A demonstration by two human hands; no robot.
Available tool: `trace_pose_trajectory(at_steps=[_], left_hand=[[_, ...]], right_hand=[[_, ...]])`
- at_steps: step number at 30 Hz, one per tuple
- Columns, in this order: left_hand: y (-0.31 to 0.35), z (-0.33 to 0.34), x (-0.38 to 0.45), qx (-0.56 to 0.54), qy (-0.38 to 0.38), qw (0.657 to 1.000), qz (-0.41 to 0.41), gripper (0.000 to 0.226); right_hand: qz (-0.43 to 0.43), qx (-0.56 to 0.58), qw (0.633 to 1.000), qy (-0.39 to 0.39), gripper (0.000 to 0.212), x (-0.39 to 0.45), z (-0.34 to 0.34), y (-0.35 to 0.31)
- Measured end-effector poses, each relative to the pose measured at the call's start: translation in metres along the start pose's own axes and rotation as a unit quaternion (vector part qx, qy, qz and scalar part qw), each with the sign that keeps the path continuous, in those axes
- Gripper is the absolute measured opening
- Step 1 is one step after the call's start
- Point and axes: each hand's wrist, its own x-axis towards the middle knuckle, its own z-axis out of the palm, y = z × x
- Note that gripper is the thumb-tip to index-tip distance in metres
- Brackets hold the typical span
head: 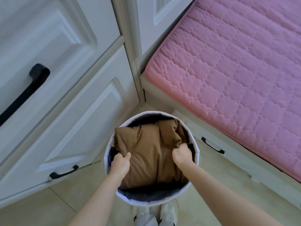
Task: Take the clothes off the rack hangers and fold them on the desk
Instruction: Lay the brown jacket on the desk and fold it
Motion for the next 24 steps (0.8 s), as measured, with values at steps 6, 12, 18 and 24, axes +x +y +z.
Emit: trace_pose_trajectory(at_steps=[6, 12, 18, 24], left_hand=[[-0.002, 0.028, 0.048, -0.039, -0.028, 0.998, -0.035, 0.053], [-0.016, 0.047, 0.089, 0.06, 0.04, 0.997, 0.01, 0.049], [-0.024, 0.06, 0.115, 0.062, 0.039, 0.997, 0.021, 0.05], [-0.01, 0.051, 0.101, 0.109, 0.041, 0.993, -0.013, 0.057]], right_hand=[[-0.035, -0.095, 0.994, 0.051, 0.027, 0.036, 0.018, 0.007], [-0.011, -0.148, 0.988, 0.052, 0.043, 0.062, 0.046, 0.012], [0.039, -0.122, 0.992, -0.011, 0.058, 0.099, 0.056, 0.011], [0.051, -0.161, 0.985, -0.028, 0.067, 0.079, 0.05, -0.006]])
